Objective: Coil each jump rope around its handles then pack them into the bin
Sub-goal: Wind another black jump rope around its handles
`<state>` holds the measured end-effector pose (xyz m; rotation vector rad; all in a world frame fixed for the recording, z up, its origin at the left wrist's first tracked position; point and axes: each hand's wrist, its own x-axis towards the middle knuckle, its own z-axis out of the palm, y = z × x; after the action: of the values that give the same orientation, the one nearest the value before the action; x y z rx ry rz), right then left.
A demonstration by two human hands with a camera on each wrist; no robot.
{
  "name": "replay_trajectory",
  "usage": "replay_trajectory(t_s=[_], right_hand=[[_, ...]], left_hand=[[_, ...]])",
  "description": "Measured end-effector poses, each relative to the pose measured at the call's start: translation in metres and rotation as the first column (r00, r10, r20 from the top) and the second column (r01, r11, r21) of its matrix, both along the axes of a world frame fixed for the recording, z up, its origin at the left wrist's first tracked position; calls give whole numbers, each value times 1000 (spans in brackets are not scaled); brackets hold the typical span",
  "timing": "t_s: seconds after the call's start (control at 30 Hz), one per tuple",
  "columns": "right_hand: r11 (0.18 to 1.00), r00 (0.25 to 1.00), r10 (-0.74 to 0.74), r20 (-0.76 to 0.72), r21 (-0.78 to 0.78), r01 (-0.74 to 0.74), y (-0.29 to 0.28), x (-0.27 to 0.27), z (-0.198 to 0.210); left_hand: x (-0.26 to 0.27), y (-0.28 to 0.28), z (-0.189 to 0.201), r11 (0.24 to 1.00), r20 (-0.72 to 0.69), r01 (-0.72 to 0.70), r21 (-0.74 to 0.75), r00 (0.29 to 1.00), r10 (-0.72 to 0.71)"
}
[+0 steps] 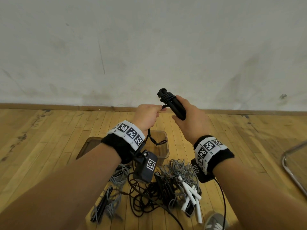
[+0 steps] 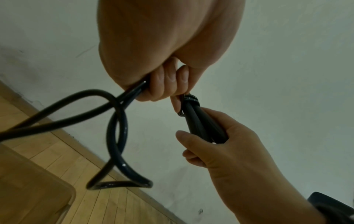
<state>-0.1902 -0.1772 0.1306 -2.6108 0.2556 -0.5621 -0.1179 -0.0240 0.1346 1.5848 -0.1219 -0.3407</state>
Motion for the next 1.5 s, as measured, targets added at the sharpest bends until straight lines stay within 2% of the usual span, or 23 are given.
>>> replay_trajectory(t_s=[0.17,0.33,0.57,0.8,0.9,1.03,1.1,1.3,1.37,1.5], right_hand=[[993,992,116,40,-3,-116,7,3,-5],[991,992,46,122,122,-61,2,2,-4],[981,985,36,170,183,-67,1,-1,0],[953,969,102,224,258,-160,1,-2,3],[951,966,113,232,257,-173,2,-2,4],[955,970,97,224,254,-155,4,-2,4],[952,970,85,228,268,-147,5,-1,3],[959,985,3,173,278,-52,5,0,3],[959,990,-13,142,282,-28,4,-1,4],[971,996,-48,70,238,30,4,0,4]], left_hand=[[2,4,0,1000,71,-14,1,997,14],[-4,6,0,998,173,2,70,985,-14],[-5,9,-1,994,10,77,-77,997,-76],[4,9,-3,992,-91,83,-95,992,-91],[4,7,2,997,-90,60,-38,994,-63],[1,5,7,988,-199,84,-133,974,-110],[0,5,6,991,-167,101,-82,979,-114],[-7,8,5,991,74,128,31,989,-130],[-8,8,5,990,110,139,27,984,-141],[-9,7,6,993,245,82,80,964,-100]])
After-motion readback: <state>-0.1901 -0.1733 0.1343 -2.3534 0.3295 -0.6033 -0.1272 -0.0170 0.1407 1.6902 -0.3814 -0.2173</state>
